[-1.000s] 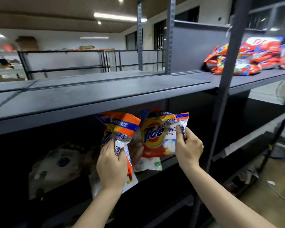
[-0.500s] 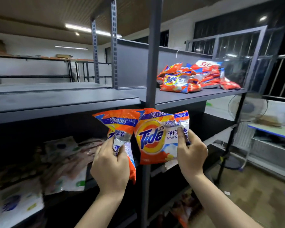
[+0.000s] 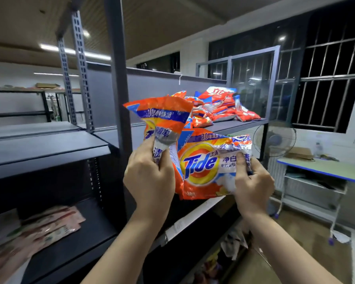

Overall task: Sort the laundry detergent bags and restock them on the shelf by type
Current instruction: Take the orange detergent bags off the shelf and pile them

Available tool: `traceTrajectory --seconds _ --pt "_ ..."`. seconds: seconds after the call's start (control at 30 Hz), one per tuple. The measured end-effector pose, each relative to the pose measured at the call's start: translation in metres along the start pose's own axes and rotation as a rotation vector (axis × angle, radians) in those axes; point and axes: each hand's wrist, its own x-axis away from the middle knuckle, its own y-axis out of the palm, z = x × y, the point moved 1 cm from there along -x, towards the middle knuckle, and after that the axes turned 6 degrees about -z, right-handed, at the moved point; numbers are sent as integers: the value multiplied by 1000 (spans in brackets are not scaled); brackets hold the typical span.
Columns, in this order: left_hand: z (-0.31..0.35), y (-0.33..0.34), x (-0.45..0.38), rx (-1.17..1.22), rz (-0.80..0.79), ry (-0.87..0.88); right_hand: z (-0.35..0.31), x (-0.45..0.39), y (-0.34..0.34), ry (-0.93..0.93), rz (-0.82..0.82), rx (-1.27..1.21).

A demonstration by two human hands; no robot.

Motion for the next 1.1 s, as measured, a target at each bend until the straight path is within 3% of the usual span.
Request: traceTrajectory --seconds 0.23,0.43,0.7,0.97,1.1 --pt "-5 86 -42 10 81 31 58 -78 19 -9 78 28" --pt "-20 171 -88 5 146 25 102 -151 57 22 47 -46" --pt "-40 255 -129 -57 127 14 156 -237 111 85 50 -183" --pt "-62 325 -155 -213 229 70 235 -336 194 115 -55 -319" --pt "-70 365 -173 -297 301 48 270 -397 247 48 -230 -359"
